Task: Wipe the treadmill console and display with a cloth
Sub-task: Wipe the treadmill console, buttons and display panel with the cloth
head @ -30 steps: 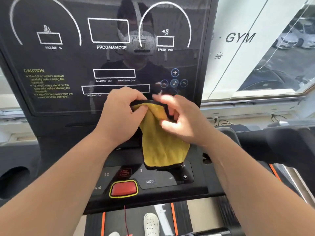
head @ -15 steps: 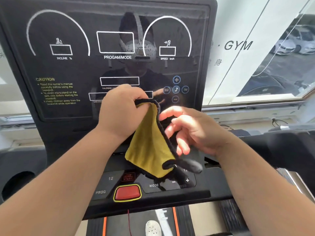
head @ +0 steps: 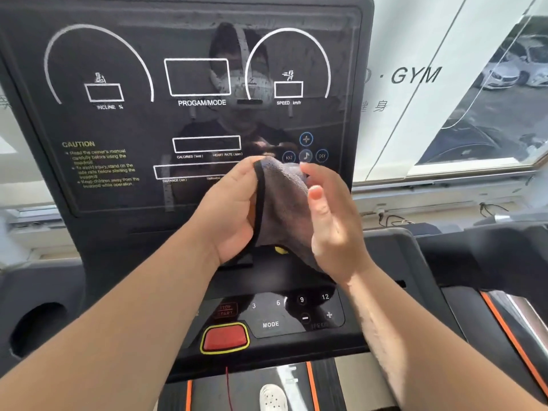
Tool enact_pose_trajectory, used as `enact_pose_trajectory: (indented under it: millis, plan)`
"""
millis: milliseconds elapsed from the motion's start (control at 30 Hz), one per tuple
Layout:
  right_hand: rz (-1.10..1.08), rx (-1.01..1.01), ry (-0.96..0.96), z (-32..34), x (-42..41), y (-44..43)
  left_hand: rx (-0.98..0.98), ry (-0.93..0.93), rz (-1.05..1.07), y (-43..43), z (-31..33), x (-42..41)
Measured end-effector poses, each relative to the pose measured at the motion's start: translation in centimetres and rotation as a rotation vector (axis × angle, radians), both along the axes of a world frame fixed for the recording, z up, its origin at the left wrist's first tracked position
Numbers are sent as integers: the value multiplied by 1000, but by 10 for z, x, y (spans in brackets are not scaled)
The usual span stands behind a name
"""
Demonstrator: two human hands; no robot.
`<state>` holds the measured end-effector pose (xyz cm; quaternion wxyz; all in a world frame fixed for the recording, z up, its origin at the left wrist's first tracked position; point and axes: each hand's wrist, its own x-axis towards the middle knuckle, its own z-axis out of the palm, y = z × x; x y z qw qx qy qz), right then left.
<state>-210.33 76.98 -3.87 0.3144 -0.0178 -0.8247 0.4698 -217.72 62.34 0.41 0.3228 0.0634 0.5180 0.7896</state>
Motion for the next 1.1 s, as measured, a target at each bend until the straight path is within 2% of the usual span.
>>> enact_pose_trajectory:
  millis: [67, 133, 167, 267, 400, 500, 633, 733, 833, 900, 967, 1100]
  plan:
    - [8, -185, -129, 1, -8, 3, 61, -61, -24, -4, -2, -2]
    - [151, -347, -277, 6, -13, 11, 90, -72, -19, -8, -2, -4]
    - [236, -357, -328, 10, -13, 14, 105, -74, -23, -10, -2, -4]
    - [351, -173, -367, 17, -12, 18, 84, -28, 2, -19, -4, -6]
    - [361, -97, -408, 21, -13, 13, 40, -8, -4, -31, -6, 1]
    - [344, 53, -384, 29, -12, 17, -44, 153, 16, -32, -13, 6]
    - [223, 270, -390, 55, -18, 35, -272, 328, 115, -22, -16, 2]
    - [21, 395, -211, 77, -38, 49, -379, 513, 305, 0, -7, -9]
    - [-343, 653, 79, 81, -73, 54, -598, 682, 514, 20, 2, -27]
    - [-492, 667, 70, 69, -92, 47, -728, 763, 561, 26, 5, -36]
    - [-504, 599, 46, 52, -97, 35, -786, 784, 561, 28, 3, -39]
    - [-405, 548, 244, 12, -78, 15, -830, 805, 573, 23, -6, -41]
